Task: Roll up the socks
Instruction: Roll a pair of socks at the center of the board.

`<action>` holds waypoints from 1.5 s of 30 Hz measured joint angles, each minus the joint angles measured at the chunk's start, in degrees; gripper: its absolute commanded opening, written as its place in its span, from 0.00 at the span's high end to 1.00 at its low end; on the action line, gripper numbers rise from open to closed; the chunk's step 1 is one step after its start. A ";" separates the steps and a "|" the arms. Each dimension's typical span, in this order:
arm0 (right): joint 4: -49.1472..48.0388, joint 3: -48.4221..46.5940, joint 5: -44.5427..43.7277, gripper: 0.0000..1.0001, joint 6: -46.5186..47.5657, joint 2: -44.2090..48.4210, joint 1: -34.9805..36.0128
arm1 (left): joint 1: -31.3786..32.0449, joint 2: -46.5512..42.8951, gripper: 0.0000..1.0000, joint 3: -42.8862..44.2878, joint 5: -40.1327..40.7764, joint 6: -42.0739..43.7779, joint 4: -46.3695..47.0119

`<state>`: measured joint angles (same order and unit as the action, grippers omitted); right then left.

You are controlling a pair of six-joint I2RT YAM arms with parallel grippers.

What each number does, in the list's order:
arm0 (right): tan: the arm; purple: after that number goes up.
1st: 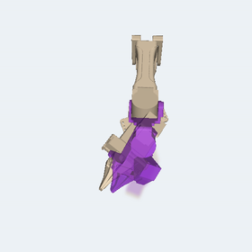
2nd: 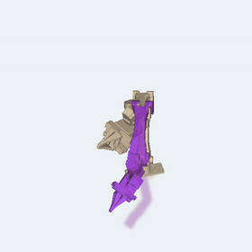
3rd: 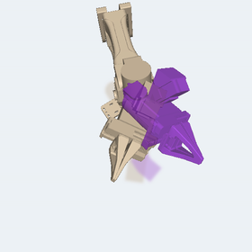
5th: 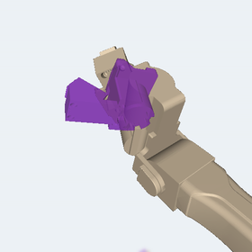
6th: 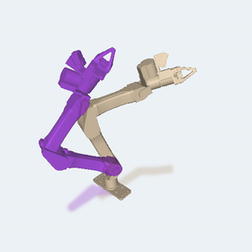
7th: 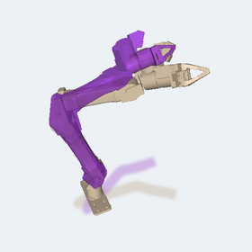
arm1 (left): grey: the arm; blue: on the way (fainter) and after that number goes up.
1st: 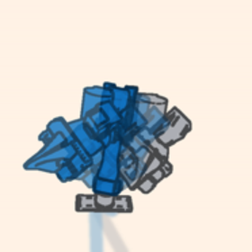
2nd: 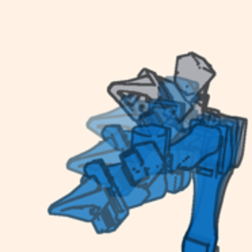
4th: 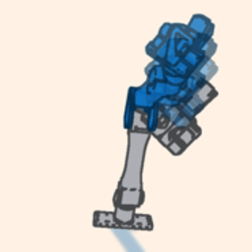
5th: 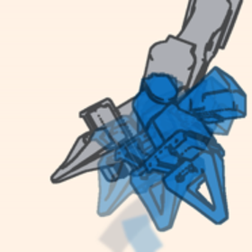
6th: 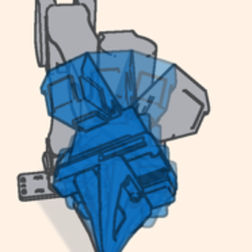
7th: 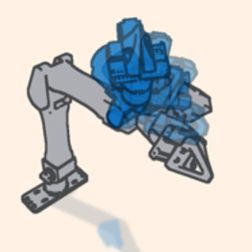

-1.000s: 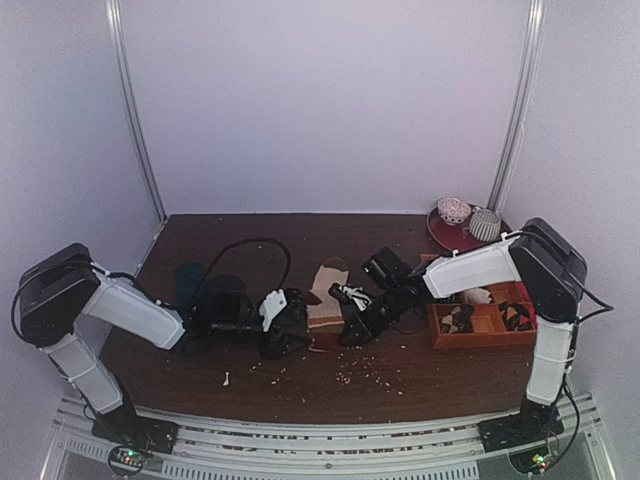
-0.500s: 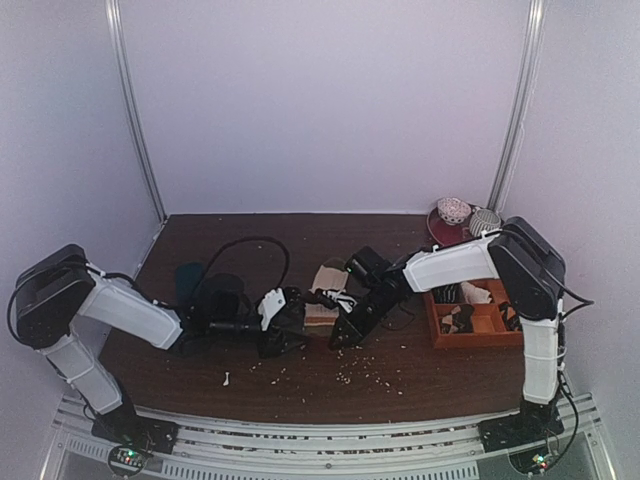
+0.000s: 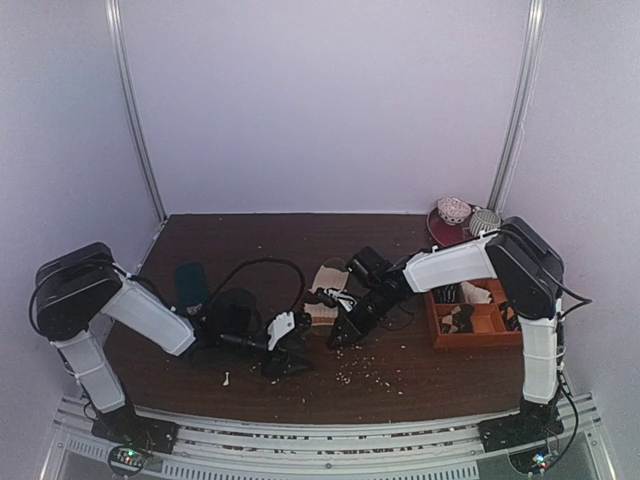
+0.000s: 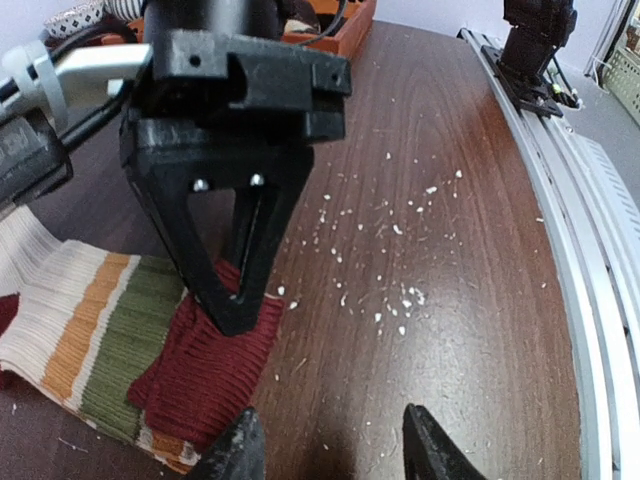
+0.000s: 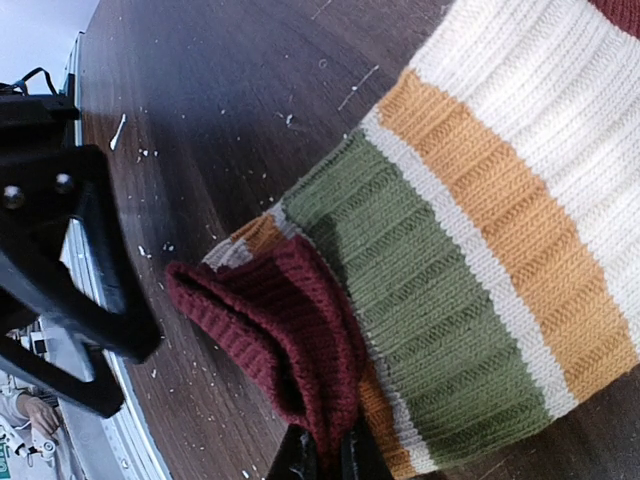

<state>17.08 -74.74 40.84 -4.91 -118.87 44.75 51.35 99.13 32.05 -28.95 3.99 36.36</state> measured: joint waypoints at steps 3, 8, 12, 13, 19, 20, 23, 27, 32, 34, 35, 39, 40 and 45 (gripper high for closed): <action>0.00 -0.02 0.33 0.96 0.00 -0.09 -0.09 | 0.09 1.75 0.47 0.00 0.48 0.22 0.35; 0.02 -0.02 0.46 0.97 0.07 -0.13 -0.11 | 0.09 2.80 0.43 -0.24 3.28 0.24 3.50; 0.02 -0.02 0.46 0.97 0.20 -0.13 -0.11 | 0.09 2.75 0.42 -1.01 4.31 0.94 7.41; 0.02 -0.02 0.46 0.96 0.20 -0.13 -0.13 | 0.09 2.75 0.42 -1.25 4.35 1.33 8.07; 0.04 -0.02 0.50 0.97 0.22 -0.17 -0.13 | 0.09 3.85 0.45 -0.39 4.48 3.98 8.52; 0.02 -0.02 0.55 0.97 0.22 -0.17 -0.15 | 0.09 4.59 0.45 0.24 4.46 4.37 8.37; 0.02 -0.02 0.59 0.97 0.22 -0.20 -0.15 | 0.09 6.25 0.46 1.51 4.52 4.94 7.41; 0.04 -0.04 0.59 0.97 0.22 -0.20 -0.15 | 0.07 8.44 0.48 3.28 5.55 5.16 5.22; 0.04 -0.02 0.59 0.97 0.22 -0.20 -0.15 | -0.02 8.90 0.50 4.76 7.61 4.90 2.54; 0.04 -0.02 0.61 0.97 0.22 -0.20 -0.15 | -0.02 8.92 0.51 4.94 8.41 4.46 2.12; 0.02 -0.02 0.61 0.97 0.22 -0.20 -0.15 | -0.02 8.92 0.52 4.94 8.76 4.20 2.08; 0.02 -0.02 0.66 0.96 0.22 -0.20 -0.17 | -0.04 8.92 0.62 4.92 9.97 2.80 1.97; 0.02 -0.02 0.68 0.94 0.22 -0.20 -0.17 | -0.04 8.92 0.64 4.92 10.16 2.45 1.92; -0.04 -0.04 1.44 0.79 0.46 -0.17 -0.24 | -0.50 9.31 0.80 4.94 10.82 0.33 1.92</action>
<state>17.04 -74.78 42.28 -4.45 -119.04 44.51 50.85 108.44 36.99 -18.13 4.32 38.28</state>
